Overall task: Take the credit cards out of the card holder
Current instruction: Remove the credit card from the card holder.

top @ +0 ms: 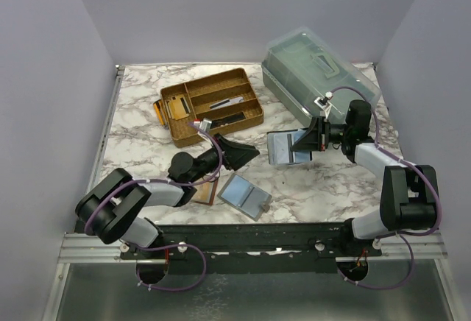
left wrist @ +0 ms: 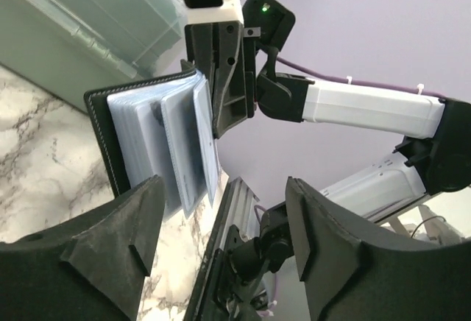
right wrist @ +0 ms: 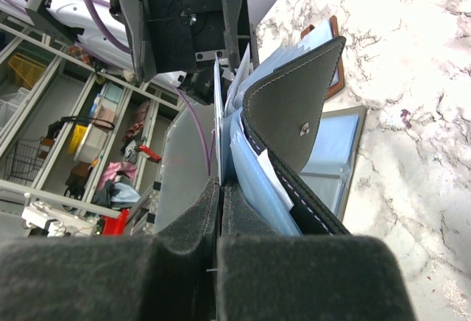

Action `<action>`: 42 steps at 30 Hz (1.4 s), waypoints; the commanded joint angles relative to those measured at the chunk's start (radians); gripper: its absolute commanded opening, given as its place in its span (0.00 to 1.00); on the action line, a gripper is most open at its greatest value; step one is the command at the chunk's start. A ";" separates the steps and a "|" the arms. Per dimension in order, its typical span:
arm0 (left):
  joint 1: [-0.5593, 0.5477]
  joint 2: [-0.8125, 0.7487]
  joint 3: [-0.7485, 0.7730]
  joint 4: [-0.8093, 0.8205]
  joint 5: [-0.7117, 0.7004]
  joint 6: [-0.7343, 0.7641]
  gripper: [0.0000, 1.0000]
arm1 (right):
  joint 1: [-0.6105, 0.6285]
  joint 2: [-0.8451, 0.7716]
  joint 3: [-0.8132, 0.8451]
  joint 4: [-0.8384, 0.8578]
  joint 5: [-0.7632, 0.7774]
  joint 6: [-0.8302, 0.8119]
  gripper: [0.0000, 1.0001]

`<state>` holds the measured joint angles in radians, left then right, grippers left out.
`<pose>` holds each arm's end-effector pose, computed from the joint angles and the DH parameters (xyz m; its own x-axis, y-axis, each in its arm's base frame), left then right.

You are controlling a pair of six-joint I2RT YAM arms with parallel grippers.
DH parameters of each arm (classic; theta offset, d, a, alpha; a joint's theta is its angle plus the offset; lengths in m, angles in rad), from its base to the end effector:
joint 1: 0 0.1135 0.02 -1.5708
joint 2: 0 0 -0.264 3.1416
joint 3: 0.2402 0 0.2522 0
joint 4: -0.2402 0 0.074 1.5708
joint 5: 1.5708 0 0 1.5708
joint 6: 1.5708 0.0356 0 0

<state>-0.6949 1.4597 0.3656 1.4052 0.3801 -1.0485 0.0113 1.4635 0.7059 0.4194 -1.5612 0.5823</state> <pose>0.1900 -0.1756 0.2185 -0.6332 -0.5200 -0.5734 0.6358 0.0731 -0.7684 0.2806 0.0388 0.2266 -0.7959 -0.0037 -0.6054 -0.6054 0.0012 0.7959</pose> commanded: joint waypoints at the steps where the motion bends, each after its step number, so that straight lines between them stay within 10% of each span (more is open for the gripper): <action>1: 0.003 -0.029 -0.032 -0.074 -0.055 0.064 0.79 | -0.005 -0.014 0.012 0.039 -0.092 0.004 0.00; 5: 0.002 0.041 -0.003 -0.069 -0.008 0.046 0.99 | -0.005 -0.022 0.008 0.060 -0.101 0.020 0.00; 16: 0.002 0.303 0.076 0.251 0.044 -0.051 0.99 | -0.003 -0.031 0.009 0.124 -0.128 0.092 0.00; 29: -0.004 0.308 0.146 0.252 0.092 -0.106 0.89 | 0.033 -0.031 0.059 0.178 -0.126 0.187 0.00; 42: -0.005 0.304 0.212 0.253 0.151 -0.176 0.55 | 0.038 0.115 -0.021 1.188 -0.106 0.964 0.00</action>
<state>-0.6960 1.7657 0.5526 1.4876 0.4881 -1.1957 0.0460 1.5200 0.6964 1.1637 -1.5635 1.2289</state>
